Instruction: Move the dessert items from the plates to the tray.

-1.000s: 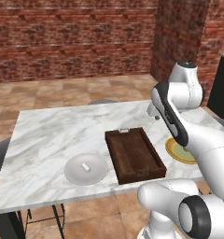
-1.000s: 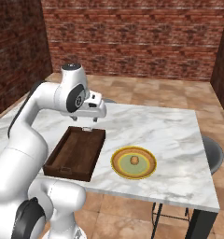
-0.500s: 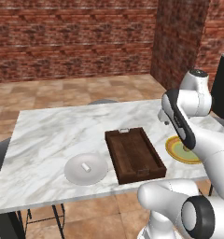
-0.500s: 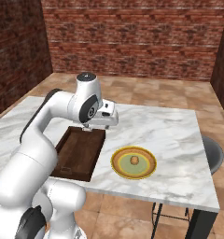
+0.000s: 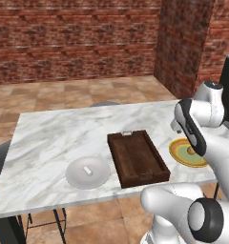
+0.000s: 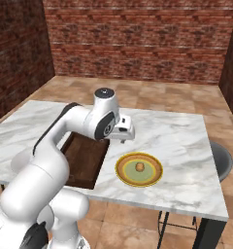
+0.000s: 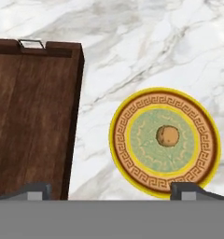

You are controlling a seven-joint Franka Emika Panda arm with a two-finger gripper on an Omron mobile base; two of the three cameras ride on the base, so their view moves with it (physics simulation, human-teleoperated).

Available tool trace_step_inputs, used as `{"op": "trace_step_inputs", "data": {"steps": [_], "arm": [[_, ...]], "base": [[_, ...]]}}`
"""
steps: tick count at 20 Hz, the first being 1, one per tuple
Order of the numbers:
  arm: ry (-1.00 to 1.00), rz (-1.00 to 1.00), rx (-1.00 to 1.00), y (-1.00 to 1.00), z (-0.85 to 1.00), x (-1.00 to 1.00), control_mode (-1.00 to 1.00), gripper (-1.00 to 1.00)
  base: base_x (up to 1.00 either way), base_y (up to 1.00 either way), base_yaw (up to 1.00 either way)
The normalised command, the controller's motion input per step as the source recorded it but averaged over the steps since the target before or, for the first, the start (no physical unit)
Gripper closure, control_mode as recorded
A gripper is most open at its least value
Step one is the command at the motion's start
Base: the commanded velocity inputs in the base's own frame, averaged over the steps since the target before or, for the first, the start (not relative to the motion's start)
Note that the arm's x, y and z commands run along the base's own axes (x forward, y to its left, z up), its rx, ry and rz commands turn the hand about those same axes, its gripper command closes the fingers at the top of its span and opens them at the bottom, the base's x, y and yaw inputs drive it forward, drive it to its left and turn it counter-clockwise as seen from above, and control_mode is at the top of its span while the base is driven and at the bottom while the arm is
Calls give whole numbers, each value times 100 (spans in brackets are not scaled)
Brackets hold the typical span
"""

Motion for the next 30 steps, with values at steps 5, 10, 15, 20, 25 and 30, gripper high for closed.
{"op": "trace_step_inputs", "data": {"steps": [5, 10, 15, 20, 25, 30], "arm": [[-1, 0, 0, -40, -35, 0, -100, -100], [0, 0, 0, -37, -30, 0, -100, -100], [0, 0, 0, -32, -26, 0, -100, -100], [0, 0, 0, -27, -29, 0, -100, -100], [0, 0, 0, -24, -29, 0, -100, -100], [0, 0, 0, -18, -24, 0, -100, -100]], "base": [[0, 0, 0], [0, 0, 0], [0, 0, 0], [0, 0, 0], [0, 0, 0], [0, 0, 0]]}}
